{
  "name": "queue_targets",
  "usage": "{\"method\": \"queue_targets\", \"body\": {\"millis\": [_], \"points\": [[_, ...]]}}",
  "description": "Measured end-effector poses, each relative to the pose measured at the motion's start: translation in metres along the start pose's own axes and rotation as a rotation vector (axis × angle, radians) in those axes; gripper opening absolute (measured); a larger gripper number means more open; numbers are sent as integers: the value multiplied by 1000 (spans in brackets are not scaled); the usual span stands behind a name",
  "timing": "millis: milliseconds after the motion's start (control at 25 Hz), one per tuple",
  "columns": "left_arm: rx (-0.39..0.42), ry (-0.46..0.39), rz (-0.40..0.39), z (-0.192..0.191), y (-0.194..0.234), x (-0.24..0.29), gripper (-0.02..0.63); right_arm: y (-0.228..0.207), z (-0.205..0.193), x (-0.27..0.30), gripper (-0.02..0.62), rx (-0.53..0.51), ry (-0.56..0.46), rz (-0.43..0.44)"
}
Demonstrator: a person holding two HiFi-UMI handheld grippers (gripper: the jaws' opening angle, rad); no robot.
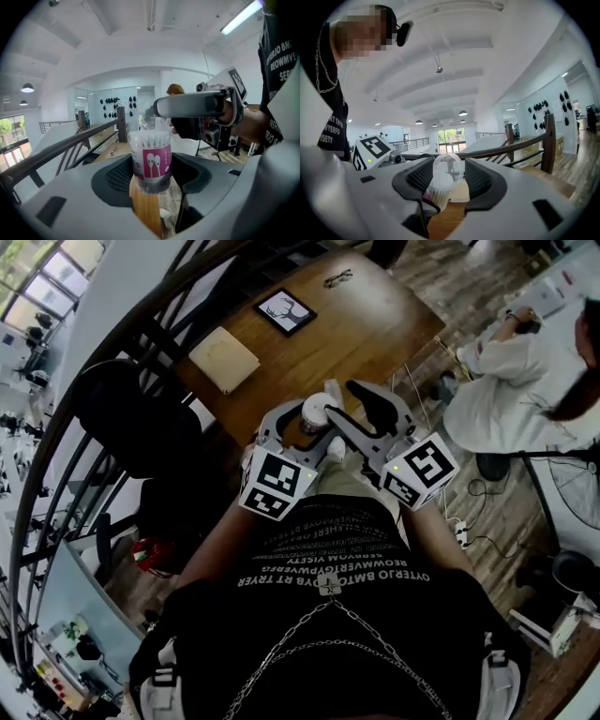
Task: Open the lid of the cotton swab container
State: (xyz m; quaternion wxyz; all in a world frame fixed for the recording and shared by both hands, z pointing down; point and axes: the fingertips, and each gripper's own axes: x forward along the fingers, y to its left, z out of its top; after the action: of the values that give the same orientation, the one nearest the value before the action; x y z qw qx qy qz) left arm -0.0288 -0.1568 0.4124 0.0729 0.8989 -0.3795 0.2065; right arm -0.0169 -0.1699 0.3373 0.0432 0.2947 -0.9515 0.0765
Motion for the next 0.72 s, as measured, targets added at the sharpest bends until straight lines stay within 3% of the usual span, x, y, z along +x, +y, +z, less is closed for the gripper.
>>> {"method": "queue_targets", "body": {"millis": [360,720], "points": [[-10,-25,42,6,12,-12,267,-17,1,-12,189,67,-9,-73],[-26,-35,71,1,22,-25,267,-24,-28,-5,233,225,54,-95]]}}
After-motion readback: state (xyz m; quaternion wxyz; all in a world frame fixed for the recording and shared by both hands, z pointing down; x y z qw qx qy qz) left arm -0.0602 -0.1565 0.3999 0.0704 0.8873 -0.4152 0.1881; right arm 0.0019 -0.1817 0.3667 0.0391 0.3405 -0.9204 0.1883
